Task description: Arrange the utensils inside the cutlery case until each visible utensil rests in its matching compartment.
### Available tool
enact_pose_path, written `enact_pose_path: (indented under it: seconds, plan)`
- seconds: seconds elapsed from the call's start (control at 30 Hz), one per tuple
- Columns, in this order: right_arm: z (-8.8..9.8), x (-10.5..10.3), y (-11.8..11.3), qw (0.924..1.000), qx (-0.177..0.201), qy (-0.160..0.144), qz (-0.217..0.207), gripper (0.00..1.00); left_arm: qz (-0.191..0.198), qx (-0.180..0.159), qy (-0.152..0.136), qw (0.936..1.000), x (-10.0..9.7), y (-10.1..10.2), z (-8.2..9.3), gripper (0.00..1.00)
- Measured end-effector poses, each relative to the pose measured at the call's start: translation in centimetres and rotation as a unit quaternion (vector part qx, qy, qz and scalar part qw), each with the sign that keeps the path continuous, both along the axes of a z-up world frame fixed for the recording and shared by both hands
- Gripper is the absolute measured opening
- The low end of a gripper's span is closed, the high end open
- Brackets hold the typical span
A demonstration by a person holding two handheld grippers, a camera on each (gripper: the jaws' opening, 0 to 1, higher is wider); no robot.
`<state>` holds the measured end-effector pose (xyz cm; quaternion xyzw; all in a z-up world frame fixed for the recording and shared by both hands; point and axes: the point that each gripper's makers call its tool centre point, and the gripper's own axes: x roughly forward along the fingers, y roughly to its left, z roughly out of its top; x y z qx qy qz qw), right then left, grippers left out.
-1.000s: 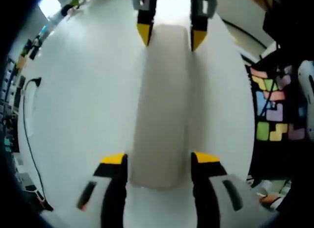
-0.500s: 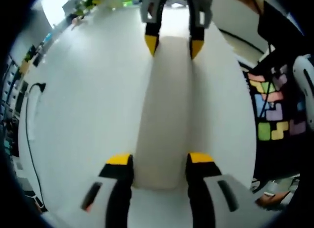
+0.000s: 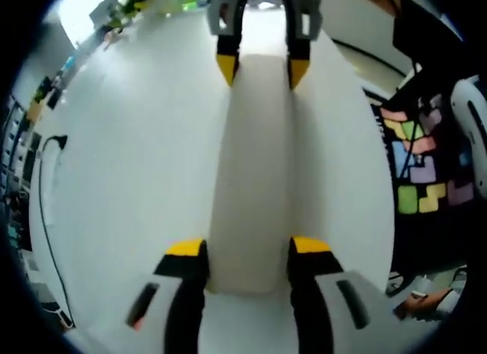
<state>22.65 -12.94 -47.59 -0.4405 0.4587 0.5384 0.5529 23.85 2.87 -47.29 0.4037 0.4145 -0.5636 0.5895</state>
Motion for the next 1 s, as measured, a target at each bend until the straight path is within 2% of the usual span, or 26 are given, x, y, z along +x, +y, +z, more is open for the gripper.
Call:
enact_pose_path:
  seconds: [0.3, 0.43, 0.67, 0.87, 1.0]
  plan:
    - [0.4, -0.4, -0.3, 0.9999, -0.005, 0.009, -0.004, 0.42, -0.016, 0.001, -0.005, 0.9999, -0.4, -0.5, 0.7, 0.43]
    - [1.4, 0.3, -0.2, 1.0, -0.004, -0.005, -0.005, 0.42, -0.018, -0.001, -0.017, 0.9997, 0.4, -0.3, 1.3, 0.43]
    - [2.7, 3.1, -0.1, 0.9994, -0.023, -0.024, 0.008, 0.42, -0.014, 0.005, -0.036, 0.9992, 2.6, -0.3, 3.0, 0.43]
    - [3.5, 5.5, -0.4, 0.9989, -0.024, -0.041, 0.006, 0.42, -0.022, 0.006, -0.055, 0.9982, 4.9, -0.5, 4.3, 0.43]
    - [3.6, 7.0, -0.8, 0.9986, -0.03, -0.043, 0.01, 0.42, -0.023, 0.002, -0.055, 0.9982, 6.1, -1.0, 4.6, 0.43]
